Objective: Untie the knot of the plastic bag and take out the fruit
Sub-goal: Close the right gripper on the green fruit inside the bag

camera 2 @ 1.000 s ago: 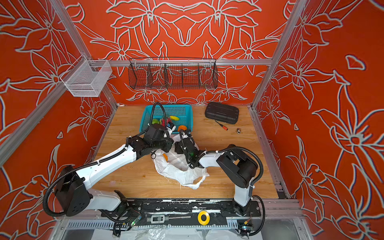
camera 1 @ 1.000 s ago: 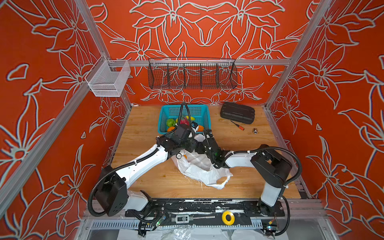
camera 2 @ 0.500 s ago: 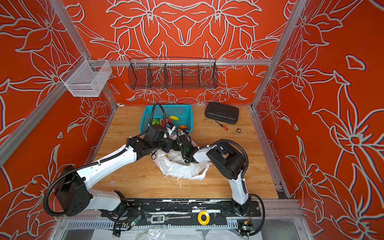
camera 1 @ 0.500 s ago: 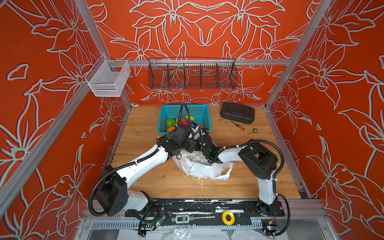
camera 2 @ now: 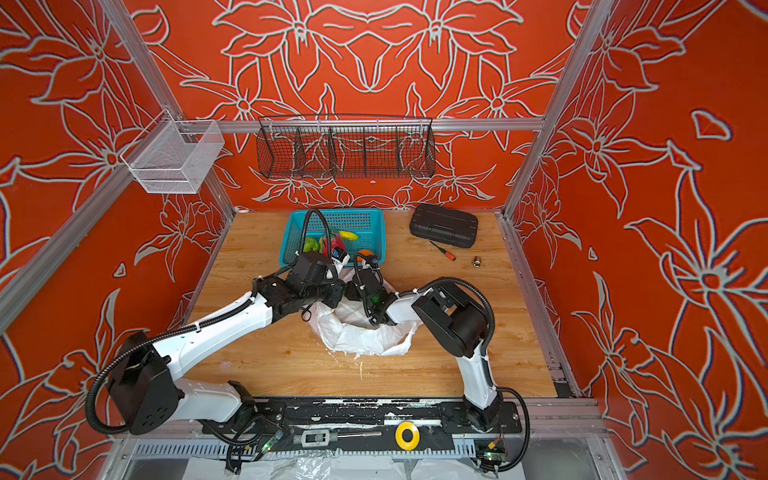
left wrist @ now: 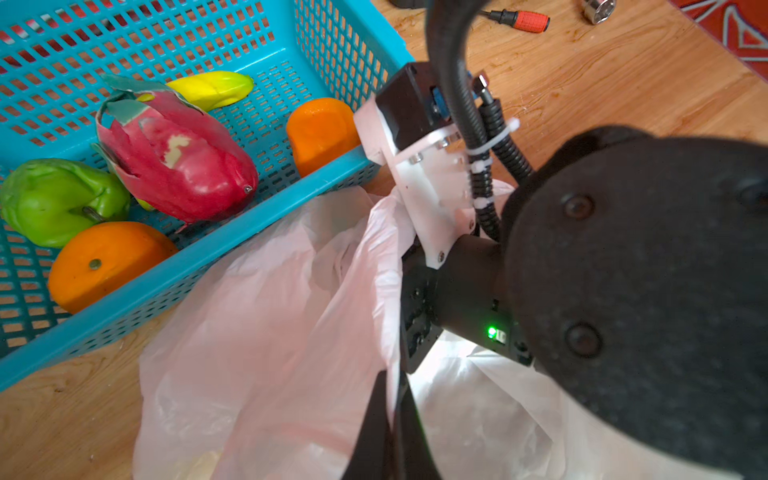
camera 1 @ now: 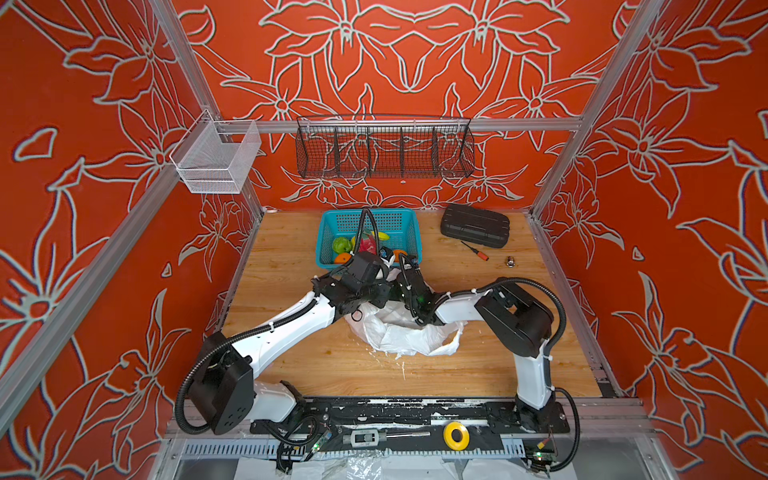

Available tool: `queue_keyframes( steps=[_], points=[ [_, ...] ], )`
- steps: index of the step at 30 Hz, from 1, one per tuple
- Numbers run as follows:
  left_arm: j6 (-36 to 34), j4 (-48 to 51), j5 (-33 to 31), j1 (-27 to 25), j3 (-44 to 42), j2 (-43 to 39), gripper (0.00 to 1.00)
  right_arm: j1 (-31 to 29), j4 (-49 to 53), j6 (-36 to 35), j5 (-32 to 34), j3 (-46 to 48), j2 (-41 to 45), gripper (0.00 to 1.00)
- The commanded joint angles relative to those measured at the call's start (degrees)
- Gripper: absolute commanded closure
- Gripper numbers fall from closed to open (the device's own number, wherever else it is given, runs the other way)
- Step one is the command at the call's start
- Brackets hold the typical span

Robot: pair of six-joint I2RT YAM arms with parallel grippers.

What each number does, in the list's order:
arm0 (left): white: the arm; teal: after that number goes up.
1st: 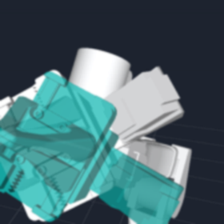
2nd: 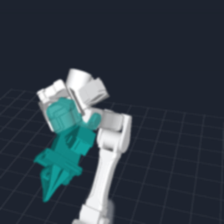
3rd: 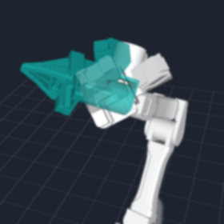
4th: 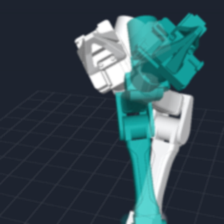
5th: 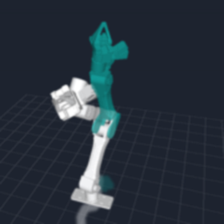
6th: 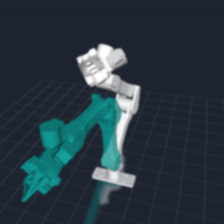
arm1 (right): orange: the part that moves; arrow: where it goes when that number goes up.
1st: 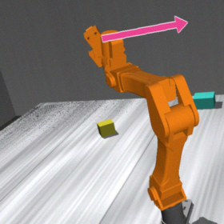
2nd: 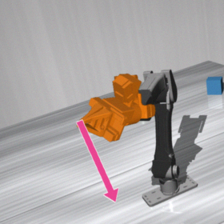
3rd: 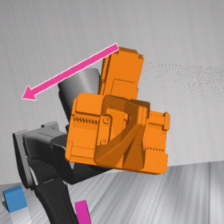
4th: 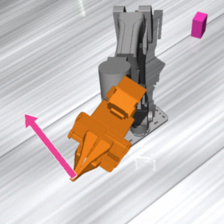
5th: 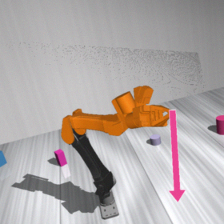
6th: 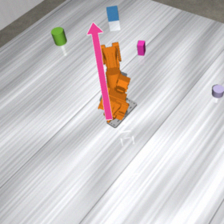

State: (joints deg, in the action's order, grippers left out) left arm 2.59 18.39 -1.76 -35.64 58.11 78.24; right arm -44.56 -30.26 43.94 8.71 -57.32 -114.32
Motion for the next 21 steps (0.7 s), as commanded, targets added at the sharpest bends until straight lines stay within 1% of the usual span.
queue_keyframes(
  steps=[1, 4, 14, 17, 21],
  points=[
    [0.22, -0.46, -0.48, -0.02, -0.36, -1.77, 0.97, 0.56, -0.57, -0.39, -2.81, 2.49, 3.71, 0.53],
    [0.22, -0.45, -0.61, -0.01, -0.27, -1.86, 0.96, 0.57, -2.02, -0.66, -5.21, 4.84, 6.56, 0.54],
    [0.52, -0.39, -0.83, 0.12, 0.08, -1.86, 0.96, 0.16, -1.86, 0.54, -13.28, 14.03, 17.12, 0.55],
    [0.88, -0.72, -0.7, 0.19, -0.18, -1.47, 0.95, -0.49, -0.29, 0.27, -15.27, 16.88, 20.96, 0.55],
    [0.84, -0.72, -1.05, 0.19, 0.47, -0.64, 0.94, -1.89, 4.89, -2.07, -16.35, 18.9, 26.26, 0.55]
  ],
)
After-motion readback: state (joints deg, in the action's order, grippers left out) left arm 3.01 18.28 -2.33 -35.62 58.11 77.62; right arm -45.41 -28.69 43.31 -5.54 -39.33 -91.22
